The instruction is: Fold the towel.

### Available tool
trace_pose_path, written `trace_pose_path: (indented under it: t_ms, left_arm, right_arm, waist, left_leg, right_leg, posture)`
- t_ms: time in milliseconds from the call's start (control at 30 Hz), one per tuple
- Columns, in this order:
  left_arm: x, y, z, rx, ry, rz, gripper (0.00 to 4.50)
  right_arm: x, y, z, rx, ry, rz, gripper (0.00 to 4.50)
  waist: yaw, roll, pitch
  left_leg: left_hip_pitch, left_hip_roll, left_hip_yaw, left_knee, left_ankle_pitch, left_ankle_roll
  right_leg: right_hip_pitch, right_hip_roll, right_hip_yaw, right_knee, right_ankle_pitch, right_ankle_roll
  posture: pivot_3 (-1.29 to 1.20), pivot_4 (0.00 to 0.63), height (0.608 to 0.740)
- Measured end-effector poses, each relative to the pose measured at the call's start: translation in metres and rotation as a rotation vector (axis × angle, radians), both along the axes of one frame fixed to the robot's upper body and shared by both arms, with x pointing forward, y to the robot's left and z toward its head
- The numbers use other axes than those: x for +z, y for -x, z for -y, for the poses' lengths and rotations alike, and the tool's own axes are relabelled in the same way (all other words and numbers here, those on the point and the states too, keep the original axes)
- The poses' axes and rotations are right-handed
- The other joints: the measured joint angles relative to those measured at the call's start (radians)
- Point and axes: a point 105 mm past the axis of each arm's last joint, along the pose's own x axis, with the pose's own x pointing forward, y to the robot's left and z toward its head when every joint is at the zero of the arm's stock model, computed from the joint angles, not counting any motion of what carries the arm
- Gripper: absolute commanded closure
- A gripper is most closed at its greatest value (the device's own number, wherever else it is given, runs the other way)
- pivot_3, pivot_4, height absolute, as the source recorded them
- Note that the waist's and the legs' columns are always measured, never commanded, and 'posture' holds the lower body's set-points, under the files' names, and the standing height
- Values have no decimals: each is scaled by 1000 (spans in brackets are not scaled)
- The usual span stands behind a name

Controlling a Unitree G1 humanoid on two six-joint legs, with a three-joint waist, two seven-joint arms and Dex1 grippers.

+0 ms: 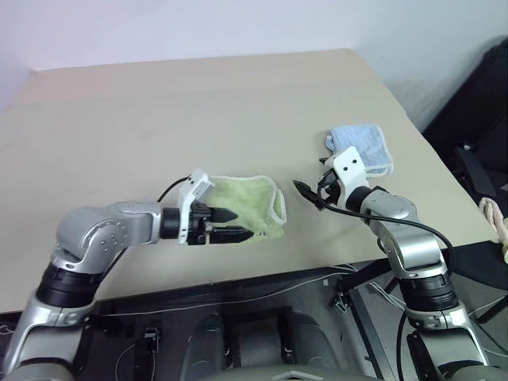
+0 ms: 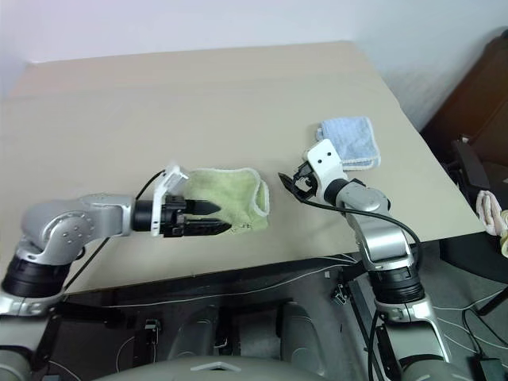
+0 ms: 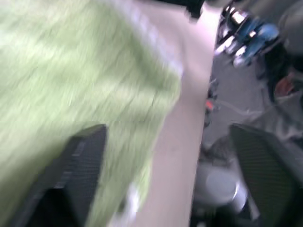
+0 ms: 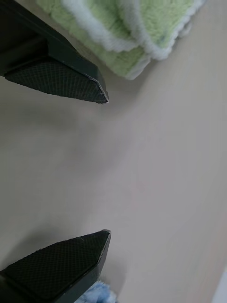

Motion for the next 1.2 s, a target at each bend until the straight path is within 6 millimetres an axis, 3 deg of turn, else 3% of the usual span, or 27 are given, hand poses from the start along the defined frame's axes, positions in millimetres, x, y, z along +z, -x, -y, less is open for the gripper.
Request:
trace_pose_path:
  t_ms: [100, 133, 200, 300, 433, 567, 633, 733, 933, 1100, 1200]
  left_arm:
    - [14, -6, -27, 37, 12, 139, 27]
    - [16, -9, -39, 56, -3, 170, 0]
    - [23, -21, -69, 135, -35, 234, 373]
    - [41, -43, -91, 236, -33, 358, 1249]
    - [60, -51, -61, 173, 118, 455, 2633]
    - [53, -49, -38, 97, 158, 477, 3912]
    - [47, -47, -26, 51, 164, 477, 4470]
    - [37, -45, -10, -12, 148, 495, 4470]
    - [28, -44, 2, -55, 116, 519, 4470]
    - [20, -44, 13, -93, 123, 523, 4470]
    - [8, -42, 23, -132, 120, 496, 4470]
  right_arm:
    - [3, 0, -3, 9, -57, -17, 0]
    - [5, 0, -5, 22, -77, -21, 381]
    - [11, 5, -16, 75, -136, -23, 873]
    - [21, 12, -36, 160, -224, -21, 1899]
    - [43, 17, -68, 275, -365, -23, 3259]
    - [55, 19, -79, 319, -402, -14, 4500]
    - [53, 21, -85, 339, -404, -33, 4500]
    - [45, 27, -94, 381, -369, -67, 4500]
    - [-1, 41, -93, 412, -208, -187, 4500]
    - [-5, 39, -100, 405, -231, -205, 4500]
    - [-19, 34, -103, 383, -239, -239, 4500]
  waist:
    - [2, 0, 0]
    - [2, 0, 0]
    - [1, 0, 0]
    - [6, 0, 0]
    - [5, 0, 0]
    - [4, 0, 0]
    - [4, 0, 0]
    - [2, 0, 0]
    - [4, 0, 0]
    - [2, 0, 0]
    - [3, 0, 0]
  left_leg:
    - [0, 0, 0, 0, 0, 0]
    - [0, 0, 0, 0, 0, 0]
    - [0, 1, 0, -1, 0, 0]
    - [-1, 1, 0, 0, 0, 0]
    - [-2, 0, 1, 1, -1, 2]
    - [-1, 0, 1, 1, -1, 2]
    - [-1, 0, 1, 0, -1, 2]
    - [-1, 0, 1, 1, -1, 2]
    - [-1, 0, 1, 1, -1, 2]
    - [0, 0, 1, 2, -1, 2]
    - [-1, 0, 1, 3, -1, 2]
  right_leg:
    - [0, -1, 0, 0, 0, 0]
    - [-1, -1, 0, 0, 0, 0]
    - [-1, -1, 0, 0, 0, 0]
    - [0, -1, -1, 0, 0, 0]
    - [1, -2, -1, -1, 0, 0]
    - [0, -1, -1, 1, 2, 3]
    - [0, 0, -1, 2, 2, 3]
    - [0, 0, -1, 2, 2, 3]
    - [0, -1, -1, 2, 1, 2]
    - [0, 0, -1, 3, 1, 2]
    - [0, 0, -1, 3, 1, 2]
  posture:
    - [0, 150, 740]
    - [0, 150, 740]
    - [0, 150, 740]
    - [0, 150, 740]
    - [0, 150, 740]
    - [0, 150, 740]
    - [0, 150, 740]
    - [0, 150, 740]
    - [0, 150, 740]
    - [0, 150, 740]
    - [0, 150, 740]
